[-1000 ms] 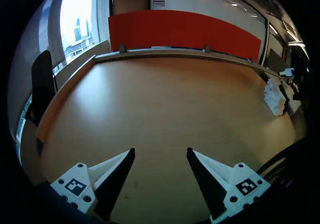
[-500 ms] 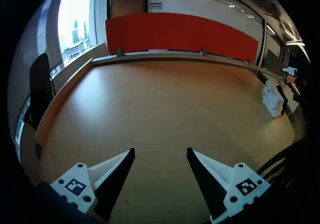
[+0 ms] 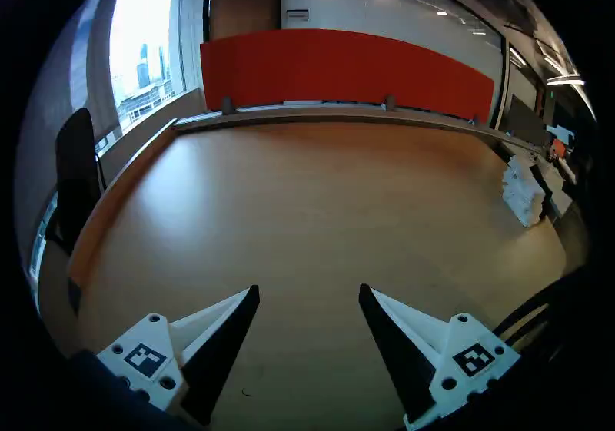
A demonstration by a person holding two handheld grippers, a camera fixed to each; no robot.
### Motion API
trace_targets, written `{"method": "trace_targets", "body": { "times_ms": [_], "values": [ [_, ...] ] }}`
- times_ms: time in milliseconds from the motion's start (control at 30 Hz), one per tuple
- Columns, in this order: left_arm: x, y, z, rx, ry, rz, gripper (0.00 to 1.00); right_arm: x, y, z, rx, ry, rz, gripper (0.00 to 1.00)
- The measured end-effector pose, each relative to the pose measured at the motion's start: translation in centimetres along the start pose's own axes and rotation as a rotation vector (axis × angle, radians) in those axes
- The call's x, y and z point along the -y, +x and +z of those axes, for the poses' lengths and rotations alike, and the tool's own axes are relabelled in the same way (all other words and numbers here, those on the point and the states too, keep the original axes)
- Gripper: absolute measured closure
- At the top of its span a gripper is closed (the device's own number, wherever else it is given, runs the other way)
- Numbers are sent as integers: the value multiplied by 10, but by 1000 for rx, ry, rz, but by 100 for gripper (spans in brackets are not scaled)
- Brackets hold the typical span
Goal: Fold towel
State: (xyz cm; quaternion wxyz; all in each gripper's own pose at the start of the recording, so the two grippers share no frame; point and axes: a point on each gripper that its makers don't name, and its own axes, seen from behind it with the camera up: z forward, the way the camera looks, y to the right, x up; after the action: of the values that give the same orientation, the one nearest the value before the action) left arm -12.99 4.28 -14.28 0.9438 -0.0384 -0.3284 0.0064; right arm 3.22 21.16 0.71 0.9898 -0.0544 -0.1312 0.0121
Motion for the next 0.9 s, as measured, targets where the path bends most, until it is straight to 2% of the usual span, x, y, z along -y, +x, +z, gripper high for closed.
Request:
{"method": "trace_targets", "body": {
  "times_ms": [200,500,700,900],
  "values": [
    [2,3,1,-13,4,-17,4,3,12,-8,-54,-6,13,2],
    [12,21,3,-72,22,-45,4,1,22,-17,-114,-58,7,2],
    [17,49,4,-145,27,-55,4,12,23,-21,-115,-44,4,2],
    [27,91,6,-237,33,-57,4,21,22,-23,-114,-34,6,2]
  ]
}}
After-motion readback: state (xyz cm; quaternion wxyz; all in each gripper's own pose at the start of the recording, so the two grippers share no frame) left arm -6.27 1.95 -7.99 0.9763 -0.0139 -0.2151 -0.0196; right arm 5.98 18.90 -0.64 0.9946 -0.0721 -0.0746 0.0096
